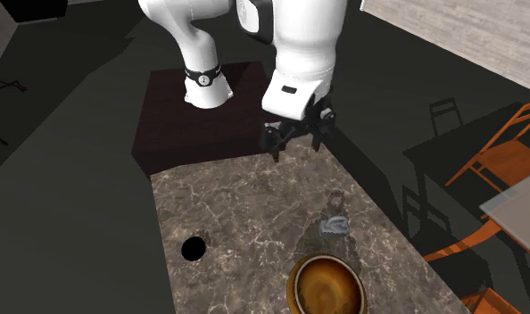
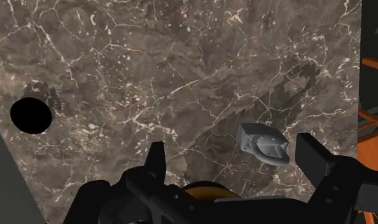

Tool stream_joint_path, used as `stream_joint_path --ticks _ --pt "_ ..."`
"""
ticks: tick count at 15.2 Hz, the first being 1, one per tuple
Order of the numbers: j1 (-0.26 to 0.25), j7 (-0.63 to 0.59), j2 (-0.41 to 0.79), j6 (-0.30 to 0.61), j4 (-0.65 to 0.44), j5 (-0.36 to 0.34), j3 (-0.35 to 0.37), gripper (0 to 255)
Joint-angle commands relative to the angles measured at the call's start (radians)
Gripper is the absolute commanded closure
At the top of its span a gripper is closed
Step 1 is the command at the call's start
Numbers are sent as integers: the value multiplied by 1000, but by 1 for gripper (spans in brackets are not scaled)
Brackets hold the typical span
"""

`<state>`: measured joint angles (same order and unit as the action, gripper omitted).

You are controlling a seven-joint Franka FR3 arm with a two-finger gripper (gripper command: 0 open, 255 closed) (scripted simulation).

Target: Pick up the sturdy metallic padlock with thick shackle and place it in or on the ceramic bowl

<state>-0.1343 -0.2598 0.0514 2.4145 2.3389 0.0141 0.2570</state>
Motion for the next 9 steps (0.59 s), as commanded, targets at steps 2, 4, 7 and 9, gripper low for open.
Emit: stream_joint_path --ticks 2,4,7,9 --pt "-23 -72 124 51 -75 -68 5 0" --pt "-46 -115 203 76 -128 -112 -2 0" --pt "-85 -173 321 104 -219 -173 -20 0" --pt "-114 -205 399 115 -285 -206 -36 0"
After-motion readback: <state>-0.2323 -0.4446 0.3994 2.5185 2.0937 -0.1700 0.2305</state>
